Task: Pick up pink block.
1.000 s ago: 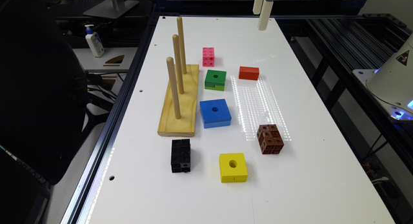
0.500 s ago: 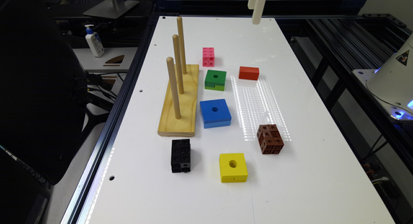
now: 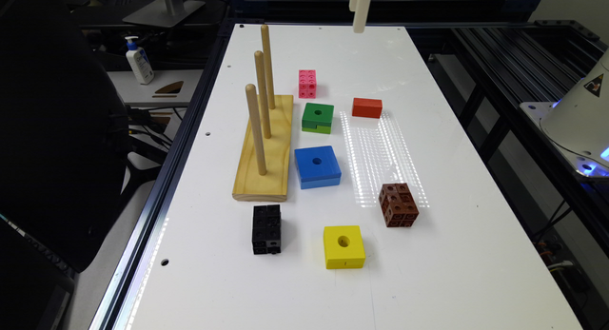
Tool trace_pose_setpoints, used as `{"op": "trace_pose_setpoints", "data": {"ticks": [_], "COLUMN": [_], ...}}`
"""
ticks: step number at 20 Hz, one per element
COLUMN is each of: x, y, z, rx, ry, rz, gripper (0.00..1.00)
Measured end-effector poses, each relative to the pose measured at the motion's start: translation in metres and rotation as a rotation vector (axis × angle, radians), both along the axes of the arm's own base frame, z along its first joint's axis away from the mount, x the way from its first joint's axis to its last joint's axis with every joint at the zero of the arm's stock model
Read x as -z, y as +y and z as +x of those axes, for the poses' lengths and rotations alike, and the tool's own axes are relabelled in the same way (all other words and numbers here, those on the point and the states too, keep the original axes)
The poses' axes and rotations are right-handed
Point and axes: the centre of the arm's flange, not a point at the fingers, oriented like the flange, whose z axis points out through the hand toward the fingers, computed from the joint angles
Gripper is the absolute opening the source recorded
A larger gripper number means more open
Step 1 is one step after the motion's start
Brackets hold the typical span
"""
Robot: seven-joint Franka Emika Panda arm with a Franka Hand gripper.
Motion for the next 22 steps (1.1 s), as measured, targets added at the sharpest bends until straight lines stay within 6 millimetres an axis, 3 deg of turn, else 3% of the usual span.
{"op": "trace_pose_setpoints", "data": {"ticks": [9, 22], "x": [0.003, 0.003], "y": [-0.022, -0.036], "z": [0.019, 0.019], "rx": [0.000, -0.001], "ry": [-0.002, -0.004], "rz": [-0.002, -0.004], "gripper": [1.00, 1.00]}}
